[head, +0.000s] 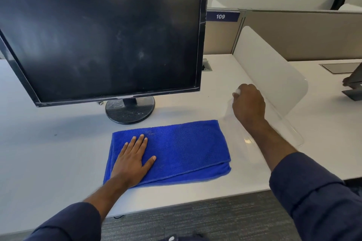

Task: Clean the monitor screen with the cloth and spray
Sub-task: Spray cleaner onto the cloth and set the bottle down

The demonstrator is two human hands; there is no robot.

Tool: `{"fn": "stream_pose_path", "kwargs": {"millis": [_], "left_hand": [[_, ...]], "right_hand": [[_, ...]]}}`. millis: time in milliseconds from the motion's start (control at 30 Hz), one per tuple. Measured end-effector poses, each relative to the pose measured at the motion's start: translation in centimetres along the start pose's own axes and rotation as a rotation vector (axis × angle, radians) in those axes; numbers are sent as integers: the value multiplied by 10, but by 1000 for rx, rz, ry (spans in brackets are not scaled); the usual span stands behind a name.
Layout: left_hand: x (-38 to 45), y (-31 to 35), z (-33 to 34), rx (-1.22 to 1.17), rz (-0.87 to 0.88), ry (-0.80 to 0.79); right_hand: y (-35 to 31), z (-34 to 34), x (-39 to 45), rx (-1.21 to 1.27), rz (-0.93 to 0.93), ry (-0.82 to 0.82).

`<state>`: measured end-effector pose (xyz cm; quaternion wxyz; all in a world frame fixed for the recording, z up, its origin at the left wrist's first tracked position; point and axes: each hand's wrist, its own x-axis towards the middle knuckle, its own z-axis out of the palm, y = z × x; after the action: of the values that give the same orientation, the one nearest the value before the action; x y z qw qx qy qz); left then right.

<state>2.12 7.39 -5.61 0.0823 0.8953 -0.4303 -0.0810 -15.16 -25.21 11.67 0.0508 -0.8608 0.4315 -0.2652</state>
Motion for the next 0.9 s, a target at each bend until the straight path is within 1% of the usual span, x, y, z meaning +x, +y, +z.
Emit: {"fn": "stream_pose_path", "kwargs": {"millis": [133, 200, 267, 367, 433, 533, 600, 667, 733, 800, 900], "left_hand": [[0, 1, -1, -4, -5, -9], [0, 1, -2, -13, -4, -16], [1, 2, -3, -28, -8, -20], [2, 4, -7, -70, -29, -35], [1, 8, -12, -150, -51, -21], [-2, 23, -24, -353, -64, 77], [-4, 36, -36, -486, -45, 144], [-6, 51, -49, -615, -13, 158], [-7, 65, -60, -724, 31, 136], [-7, 78, -68, -787, 68, 129], [-4, 90, -74, -834, 79, 135]], "right_hand": [[-29, -27, -9, 34, -68, 99], [-42, -36, -17, 93, -82, 138], [-53, -40, -27, 183, -76, 135], [-65, -36, -46, 303, -50, 12], [-70, -28, -61, 378, -44, -96], [-76, -12, -85, 475, -10, -239], [-80, -4, -98, 514, 9, -306], [-85, 1, -108, 546, 1, -354], [-91, 3, -115, 560, -19, -383], [-95, 5, -119, 582, -30, -406], [-98, 5, -123, 615, -27, -423]]}}
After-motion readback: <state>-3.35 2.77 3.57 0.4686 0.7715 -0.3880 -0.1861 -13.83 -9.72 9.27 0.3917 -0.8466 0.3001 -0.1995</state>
